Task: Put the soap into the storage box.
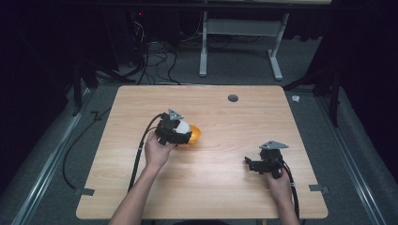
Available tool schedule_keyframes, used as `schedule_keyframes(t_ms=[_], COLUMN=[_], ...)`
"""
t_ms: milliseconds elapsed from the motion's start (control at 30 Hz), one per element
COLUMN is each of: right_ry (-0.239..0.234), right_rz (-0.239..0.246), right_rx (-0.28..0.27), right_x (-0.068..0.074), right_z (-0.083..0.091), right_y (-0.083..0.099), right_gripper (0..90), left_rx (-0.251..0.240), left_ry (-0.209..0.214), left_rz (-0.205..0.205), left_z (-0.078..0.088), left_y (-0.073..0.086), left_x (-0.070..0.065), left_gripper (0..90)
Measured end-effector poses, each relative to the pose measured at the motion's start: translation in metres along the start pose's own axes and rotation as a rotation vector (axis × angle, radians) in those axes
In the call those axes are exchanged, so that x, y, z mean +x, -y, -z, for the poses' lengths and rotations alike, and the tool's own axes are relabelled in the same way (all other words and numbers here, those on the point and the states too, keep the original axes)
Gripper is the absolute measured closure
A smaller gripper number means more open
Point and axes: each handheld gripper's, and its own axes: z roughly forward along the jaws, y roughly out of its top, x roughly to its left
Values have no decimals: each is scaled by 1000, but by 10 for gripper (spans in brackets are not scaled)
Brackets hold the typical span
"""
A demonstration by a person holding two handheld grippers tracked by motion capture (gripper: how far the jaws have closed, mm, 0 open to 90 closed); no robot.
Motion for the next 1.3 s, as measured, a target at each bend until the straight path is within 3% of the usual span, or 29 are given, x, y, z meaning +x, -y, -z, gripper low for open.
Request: schedule_keyframes(t_ms=[267, 767, 1300], right_ry=[0, 0, -1], right_rz=[0, -2, -1], right_rx=[0, 0, 0], right_x=[0, 0, 0], right_z=[0, 0, 0], right_y=[0, 0, 0], right_gripper=[158, 158, 158], left_rx=[6, 54, 84], left_ry=[-4, -18, -30], left_rz=[-16, 8, -11], left_z=[-8, -28, -38], left_y=[-7, -5, -2], left_x=[-2, 0, -3], left_gripper=[244, 243, 243])
